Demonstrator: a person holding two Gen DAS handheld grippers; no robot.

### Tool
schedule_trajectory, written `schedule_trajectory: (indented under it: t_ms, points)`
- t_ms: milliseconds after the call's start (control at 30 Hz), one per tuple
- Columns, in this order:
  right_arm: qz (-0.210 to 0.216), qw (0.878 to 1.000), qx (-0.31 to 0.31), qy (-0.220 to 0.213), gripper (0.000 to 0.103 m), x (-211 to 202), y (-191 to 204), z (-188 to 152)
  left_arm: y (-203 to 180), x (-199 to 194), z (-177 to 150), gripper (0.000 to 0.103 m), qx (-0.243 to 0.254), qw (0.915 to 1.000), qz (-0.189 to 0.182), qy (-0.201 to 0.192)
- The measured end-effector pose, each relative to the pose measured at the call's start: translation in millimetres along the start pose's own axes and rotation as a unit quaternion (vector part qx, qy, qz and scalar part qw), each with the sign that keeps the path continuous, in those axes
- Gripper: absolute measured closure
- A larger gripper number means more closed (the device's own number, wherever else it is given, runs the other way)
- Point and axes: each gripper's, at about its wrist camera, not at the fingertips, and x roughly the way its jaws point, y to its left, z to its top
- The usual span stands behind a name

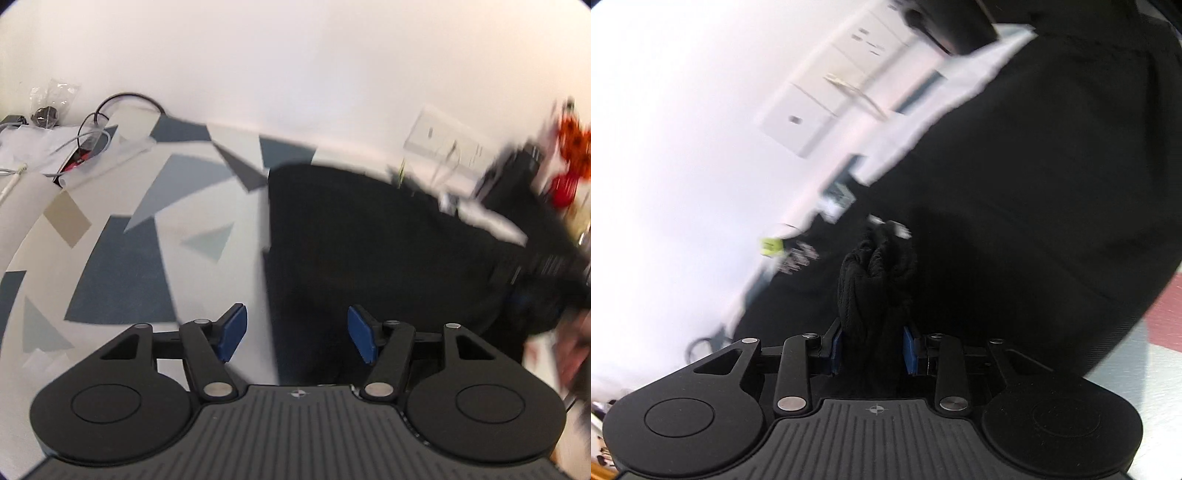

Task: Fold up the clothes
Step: 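Grasp the pants cuff with the right gripper and lift it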

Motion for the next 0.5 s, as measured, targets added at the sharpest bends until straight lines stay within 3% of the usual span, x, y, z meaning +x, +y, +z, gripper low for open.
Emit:
schedule_trajectory:
  t_ms: [133,200,233,267,333,500]
  points:
    - [-0.028,0.999,-0.016,0.012,0.069,4.8,-22.1,-11.4,-23.5,14.8,15.6,0.028,0.013,0.9994,0.030,-0.010]
    - [-0.019,1.000,-0.017,0.010,0.062,-1.5,-24.7,-13.8,-43.0,34.0,23.4,0.027,0.025,0.9993,0.027,0.002]
    - [-0.015,1.000,-0.017,0.005,0.052,-8.9,-25.0,-12.9,-53.5,45.3,27.4,0.025,0.032,0.9989,0.031,0.017]
    - [-0.010,1.000,-0.016,0.000,0.043,-16.5,-25.2,-11.8,-63.4,56.5,29.9,0.024,0.038,0.9977,0.044,0.034]
    - [0.007,1.000,-0.020,-0.019,0.034,-38.2,-26.6,-5.8,-80.8,72.4,30.6,0.019,0.040,0.9946,0.073,0.062]
    - [0.005,0.996,-0.048,-0.080,0.025,-95.6,-48.1,23.2,-114.6,90.4,18.8,0.010,0.070,0.9925,0.075,0.066]
